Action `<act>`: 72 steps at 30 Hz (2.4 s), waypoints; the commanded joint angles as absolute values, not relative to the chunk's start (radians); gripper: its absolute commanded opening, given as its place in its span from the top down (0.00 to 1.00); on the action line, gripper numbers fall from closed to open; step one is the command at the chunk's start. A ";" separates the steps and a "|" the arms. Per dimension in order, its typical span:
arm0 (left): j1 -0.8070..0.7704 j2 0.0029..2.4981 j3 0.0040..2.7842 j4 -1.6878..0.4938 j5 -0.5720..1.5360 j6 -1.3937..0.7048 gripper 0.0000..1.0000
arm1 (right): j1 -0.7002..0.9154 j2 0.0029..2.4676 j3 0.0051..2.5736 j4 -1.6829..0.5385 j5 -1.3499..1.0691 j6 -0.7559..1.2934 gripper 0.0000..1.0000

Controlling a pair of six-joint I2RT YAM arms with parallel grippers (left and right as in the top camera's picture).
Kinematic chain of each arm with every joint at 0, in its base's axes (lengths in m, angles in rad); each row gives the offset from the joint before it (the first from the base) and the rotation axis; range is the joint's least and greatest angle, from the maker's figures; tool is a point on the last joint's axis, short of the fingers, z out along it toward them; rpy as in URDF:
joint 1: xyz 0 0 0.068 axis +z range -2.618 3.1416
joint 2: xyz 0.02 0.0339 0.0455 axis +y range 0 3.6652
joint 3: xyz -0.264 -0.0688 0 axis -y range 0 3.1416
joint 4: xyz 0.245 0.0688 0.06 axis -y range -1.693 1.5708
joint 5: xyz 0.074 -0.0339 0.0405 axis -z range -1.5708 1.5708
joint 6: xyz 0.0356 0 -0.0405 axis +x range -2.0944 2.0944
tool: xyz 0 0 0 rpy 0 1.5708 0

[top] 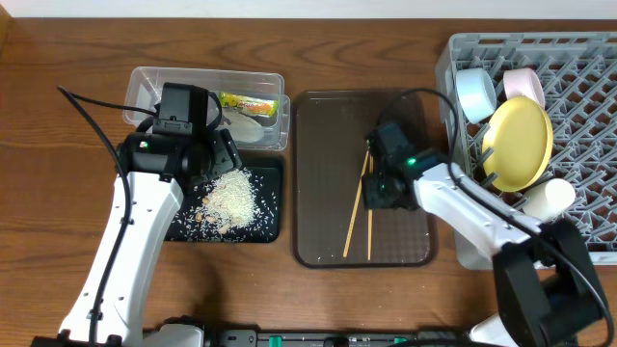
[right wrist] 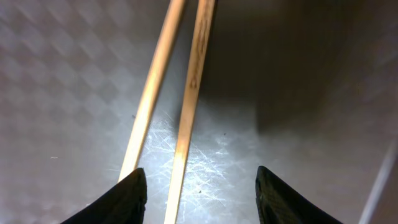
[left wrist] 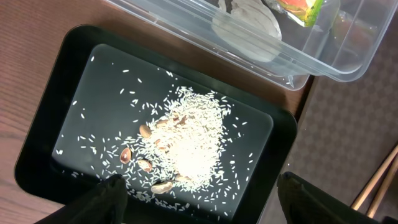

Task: Sort waste into correct bins and load items into the dishwasher rack
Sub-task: 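Reach the right gripper to the brown tray and grasp the chopsticks, then carry the chopsticks right and insert them into the rack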

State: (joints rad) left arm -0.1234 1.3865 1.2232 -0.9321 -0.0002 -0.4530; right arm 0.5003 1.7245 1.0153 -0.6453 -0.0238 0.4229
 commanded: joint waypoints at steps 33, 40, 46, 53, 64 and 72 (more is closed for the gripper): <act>-0.119 1.380 1.229 -0.935 -0.011 -0.466 0.20 | 0.051 1.514 1.298 -0.972 0.121 0.069 0.99; -0.119 1.380 1.229 -0.936 -0.011 -0.466 0.20 | -0.038 1.596 1.243 -0.955 0.131 0.050 0.99; -0.119 1.380 1.229 -0.935 -0.011 -0.466 0.20 | -0.038 1.656 1.242 -0.939 0.124 0.050 0.89; -0.119 1.380 1.229 -0.938 -0.011 -0.466 0.21 | -0.034 1.606 1.308 -0.926 0.115 0.051 0.66; -0.119 1.380 1.229 -0.938 -0.011 -0.466 0.20 | 0.175 1.532 1.339 -0.864 -0.080 0.149 0.63; -0.119 1.380 1.229 -0.938 -0.011 -0.466 0.20 | 0.424 1.662 1.278 -0.834 -0.079 0.307 0.60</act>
